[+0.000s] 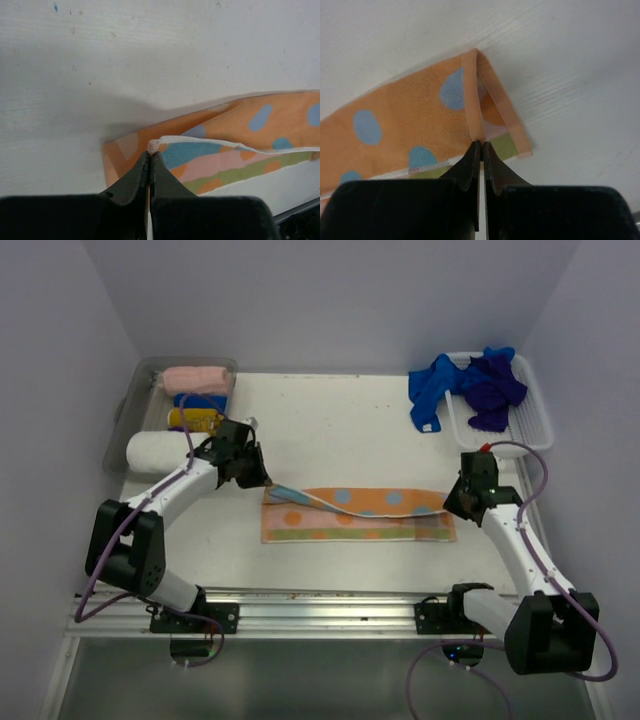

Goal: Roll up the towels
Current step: Fold the towel

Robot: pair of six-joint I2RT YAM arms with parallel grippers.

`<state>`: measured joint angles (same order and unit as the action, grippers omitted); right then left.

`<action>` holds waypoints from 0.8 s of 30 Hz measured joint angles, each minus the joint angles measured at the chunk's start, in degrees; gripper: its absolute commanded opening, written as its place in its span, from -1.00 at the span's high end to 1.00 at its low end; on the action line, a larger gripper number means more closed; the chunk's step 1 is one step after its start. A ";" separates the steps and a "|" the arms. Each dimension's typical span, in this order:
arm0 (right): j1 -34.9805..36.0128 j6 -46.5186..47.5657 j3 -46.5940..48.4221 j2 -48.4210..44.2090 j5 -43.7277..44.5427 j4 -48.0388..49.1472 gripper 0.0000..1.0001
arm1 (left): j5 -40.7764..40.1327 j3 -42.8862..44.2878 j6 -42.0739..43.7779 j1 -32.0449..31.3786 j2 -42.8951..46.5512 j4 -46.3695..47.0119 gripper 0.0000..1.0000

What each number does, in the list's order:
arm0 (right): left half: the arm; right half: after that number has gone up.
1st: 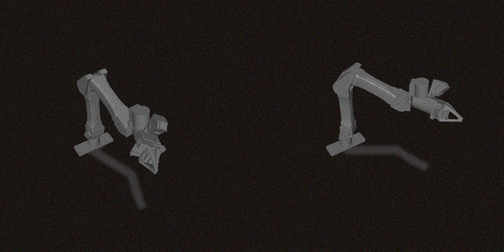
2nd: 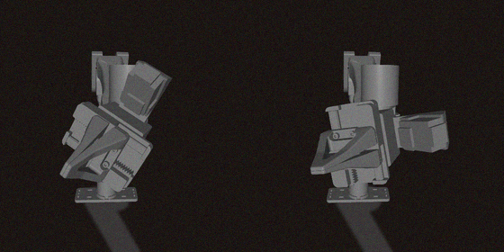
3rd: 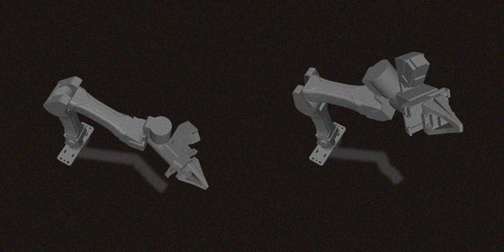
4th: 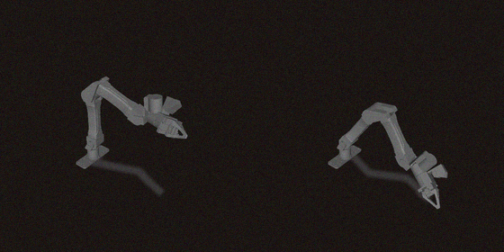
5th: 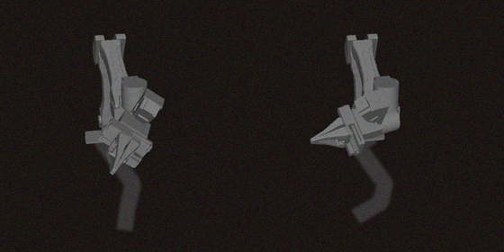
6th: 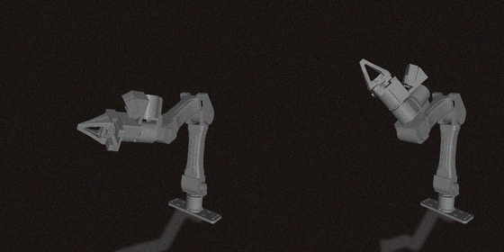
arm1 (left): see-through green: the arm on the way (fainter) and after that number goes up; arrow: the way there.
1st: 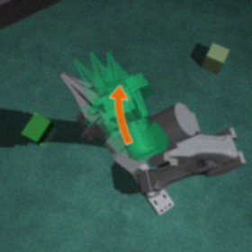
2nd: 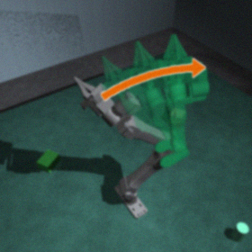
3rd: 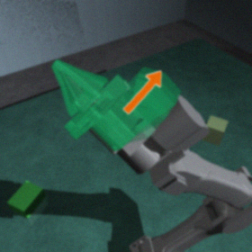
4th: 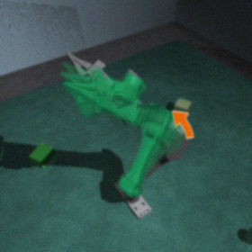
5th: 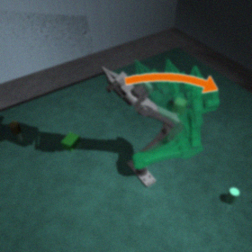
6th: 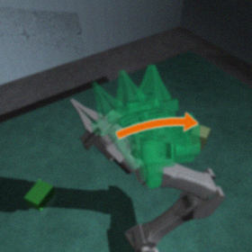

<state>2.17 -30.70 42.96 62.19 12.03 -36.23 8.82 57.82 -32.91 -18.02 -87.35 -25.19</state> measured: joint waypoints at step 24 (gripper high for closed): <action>-1.07 -5.03 -1.46 -6.78 2.38 -9.05 1.00 | 4.46 -15.10 -0.48 0.00 12.81 2.49 1.00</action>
<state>1.10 -35.73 41.50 55.42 14.41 -45.28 13.28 42.72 -33.39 -18.02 -74.54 -22.70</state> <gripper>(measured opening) 0.023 0.012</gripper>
